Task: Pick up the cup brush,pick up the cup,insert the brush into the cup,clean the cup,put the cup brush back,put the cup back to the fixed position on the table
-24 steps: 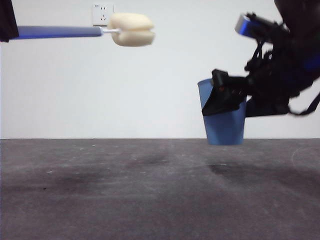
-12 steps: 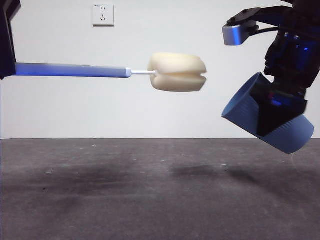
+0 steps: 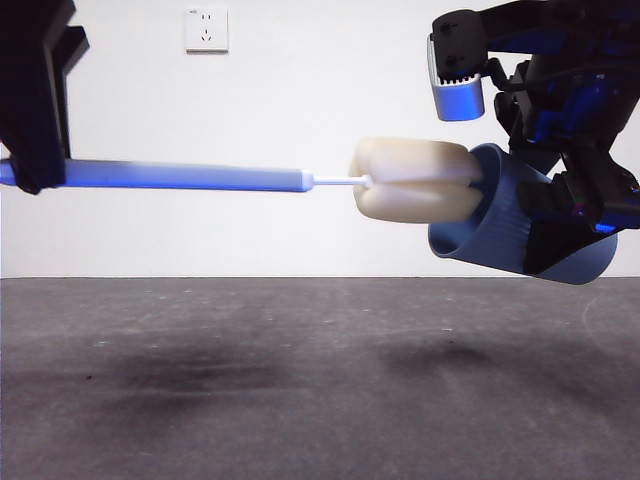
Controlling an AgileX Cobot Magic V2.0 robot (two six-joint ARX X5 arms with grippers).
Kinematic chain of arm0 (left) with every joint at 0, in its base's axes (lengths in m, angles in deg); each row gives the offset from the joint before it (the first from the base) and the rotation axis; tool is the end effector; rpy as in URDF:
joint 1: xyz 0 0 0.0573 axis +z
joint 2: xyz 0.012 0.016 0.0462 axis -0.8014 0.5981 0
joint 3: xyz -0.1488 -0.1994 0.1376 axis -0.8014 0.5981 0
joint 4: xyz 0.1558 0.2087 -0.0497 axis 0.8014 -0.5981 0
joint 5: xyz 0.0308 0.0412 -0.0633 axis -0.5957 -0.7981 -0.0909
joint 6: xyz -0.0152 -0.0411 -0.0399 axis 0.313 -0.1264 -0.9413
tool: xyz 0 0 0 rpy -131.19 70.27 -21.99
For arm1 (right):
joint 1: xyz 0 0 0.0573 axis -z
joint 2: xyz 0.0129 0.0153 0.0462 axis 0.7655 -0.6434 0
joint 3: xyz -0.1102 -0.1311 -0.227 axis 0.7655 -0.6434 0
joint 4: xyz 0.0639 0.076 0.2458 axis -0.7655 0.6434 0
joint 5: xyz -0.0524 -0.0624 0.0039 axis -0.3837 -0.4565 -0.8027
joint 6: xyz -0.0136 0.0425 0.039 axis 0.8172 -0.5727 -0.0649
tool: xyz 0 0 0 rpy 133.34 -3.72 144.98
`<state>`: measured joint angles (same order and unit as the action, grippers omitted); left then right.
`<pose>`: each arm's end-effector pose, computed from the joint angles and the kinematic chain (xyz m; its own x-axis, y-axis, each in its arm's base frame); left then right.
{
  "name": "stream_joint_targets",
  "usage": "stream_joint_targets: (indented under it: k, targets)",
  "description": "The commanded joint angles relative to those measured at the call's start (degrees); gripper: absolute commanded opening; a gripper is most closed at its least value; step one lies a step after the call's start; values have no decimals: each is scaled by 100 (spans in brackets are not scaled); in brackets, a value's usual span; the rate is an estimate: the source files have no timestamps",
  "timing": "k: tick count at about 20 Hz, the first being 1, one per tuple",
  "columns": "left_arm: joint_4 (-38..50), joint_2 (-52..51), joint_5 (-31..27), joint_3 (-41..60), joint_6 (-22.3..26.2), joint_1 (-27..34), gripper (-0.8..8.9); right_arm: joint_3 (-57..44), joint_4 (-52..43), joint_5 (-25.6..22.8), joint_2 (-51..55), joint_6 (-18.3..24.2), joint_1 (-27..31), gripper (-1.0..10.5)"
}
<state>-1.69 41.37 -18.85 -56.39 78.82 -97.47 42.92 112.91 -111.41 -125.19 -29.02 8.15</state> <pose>0.1591 -0.1552 0.2905 0.2255 -0.2243 -0.9481 0.9019 0.4161 0.1161 0.2003 0.1553 0.2293 0.7179 0.0191 -0.6959 -0.6951 0.0754 -0.7150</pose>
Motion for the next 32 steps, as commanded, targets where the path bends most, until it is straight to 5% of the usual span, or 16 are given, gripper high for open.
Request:
stream_joint_targets:
  k: [1, 12, 18, 25, 32]
  targets:
    - [155, 155, 28, 28, -144, -68, -8, 31, -15, -116, -26, 205, -168, -13]
    - [901, 555, 334, 28, -750, -533, -9, 31, 0, -295, -472, 476, -1235, -13]
    - [258, 549, 17, 28, -1038, -564, -8, 31, 7, -844, -498, 466, -1165, -13]
    - [-483, 297, -177, 28, -1047, -564, -8, 31, 4, -872, -498, 424, -1071, -13]
    - [494, 437, 195, 28, -1043, -597, -9, 31, -15, -828, -498, 426, -1139, -13]
